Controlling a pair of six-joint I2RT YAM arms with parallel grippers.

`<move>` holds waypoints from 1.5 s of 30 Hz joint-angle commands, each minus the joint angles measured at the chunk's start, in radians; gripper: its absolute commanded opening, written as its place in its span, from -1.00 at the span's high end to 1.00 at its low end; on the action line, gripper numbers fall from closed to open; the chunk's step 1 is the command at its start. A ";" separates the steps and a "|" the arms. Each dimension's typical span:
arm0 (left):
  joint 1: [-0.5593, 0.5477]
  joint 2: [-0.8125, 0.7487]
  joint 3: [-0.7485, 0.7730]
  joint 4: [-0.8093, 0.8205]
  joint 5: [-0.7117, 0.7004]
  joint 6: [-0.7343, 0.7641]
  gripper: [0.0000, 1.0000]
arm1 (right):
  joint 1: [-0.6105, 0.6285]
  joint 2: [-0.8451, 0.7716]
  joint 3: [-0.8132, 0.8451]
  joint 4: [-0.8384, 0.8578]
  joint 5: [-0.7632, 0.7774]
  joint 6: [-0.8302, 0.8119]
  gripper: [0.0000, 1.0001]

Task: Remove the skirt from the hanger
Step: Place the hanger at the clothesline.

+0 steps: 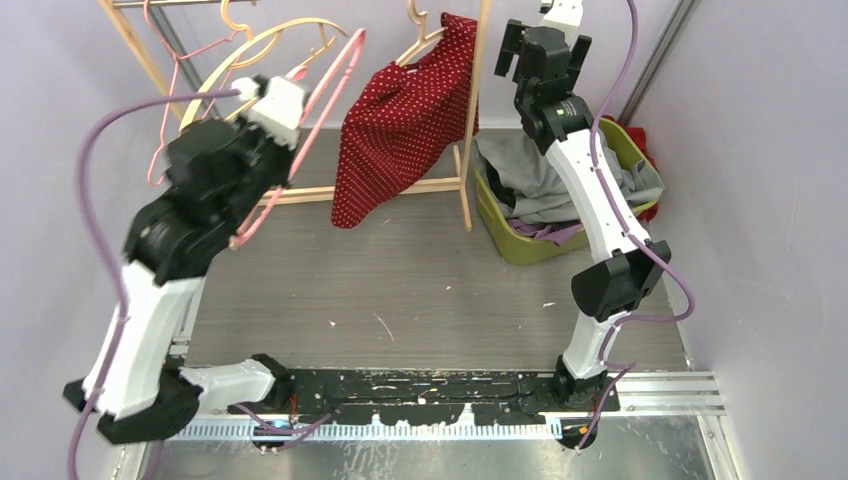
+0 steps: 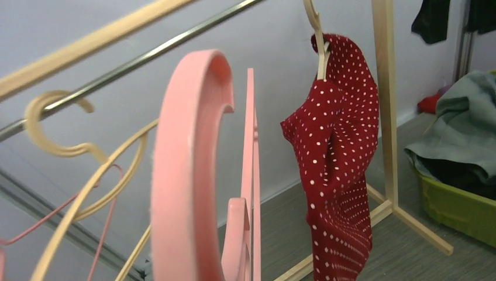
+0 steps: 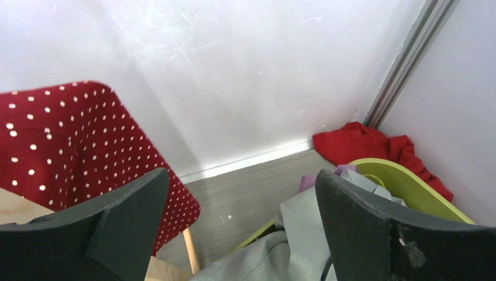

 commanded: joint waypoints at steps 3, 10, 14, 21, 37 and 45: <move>0.098 0.153 0.118 0.235 0.097 0.013 1.00 | -0.023 0.016 0.064 0.107 0.054 -0.042 -1.00; 0.261 0.287 0.135 0.383 0.286 -0.125 1.00 | -0.071 0.028 0.068 0.108 0.051 -0.014 -1.00; 0.309 0.339 0.169 0.433 0.388 -0.184 1.00 | -0.091 0.028 0.056 0.112 0.052 -0.001 -1.00; 0.339 0.391 0.177 0.502 0.487 -0.269 1.00 | -0.111 0.034 0.034 0.128 0.049 0.023 -1.00; 0.417 0.505 0.136 0.695 0.585 -0.482 1.00 | -0.157 0.037 0.039 0.122 0.025 0.051 -1.00; 0.417 0.534 0.108 0.723 0.575 -0.494 1.00 | -0.177 0.036 0.031 0.115 0.016 0.062 -1.00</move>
